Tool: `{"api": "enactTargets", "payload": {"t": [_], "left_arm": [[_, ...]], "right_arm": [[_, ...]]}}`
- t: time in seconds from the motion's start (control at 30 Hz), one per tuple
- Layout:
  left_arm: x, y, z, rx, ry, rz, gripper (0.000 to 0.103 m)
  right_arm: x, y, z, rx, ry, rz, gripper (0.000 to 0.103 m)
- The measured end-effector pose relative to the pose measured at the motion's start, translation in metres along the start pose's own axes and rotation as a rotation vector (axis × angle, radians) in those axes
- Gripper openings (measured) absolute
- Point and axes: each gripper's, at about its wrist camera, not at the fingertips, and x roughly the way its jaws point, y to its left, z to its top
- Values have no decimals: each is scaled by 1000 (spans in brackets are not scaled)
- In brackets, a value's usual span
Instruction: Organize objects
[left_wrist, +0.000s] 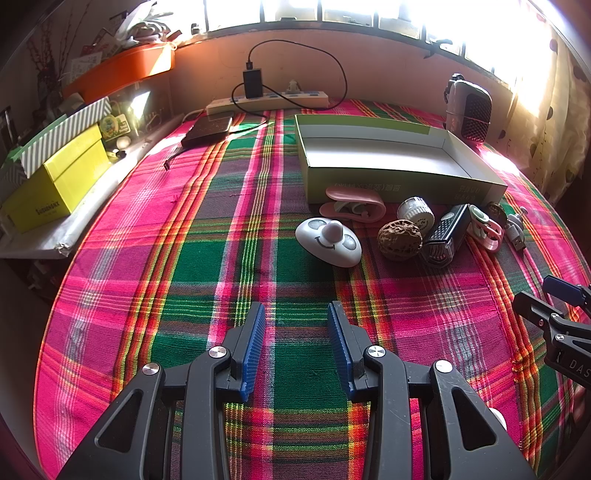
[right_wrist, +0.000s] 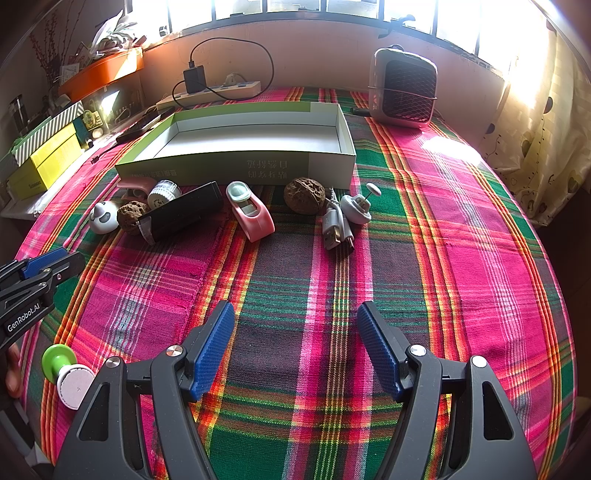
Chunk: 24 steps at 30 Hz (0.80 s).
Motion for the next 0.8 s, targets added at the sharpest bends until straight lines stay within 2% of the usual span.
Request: {"api": "enactTargets", "payload": {"t": [0.8], "left_arm": [[0,1,0,-5,0,-7,33]], "right_arm": [[0,0,0,-12,1,6,69]]}}
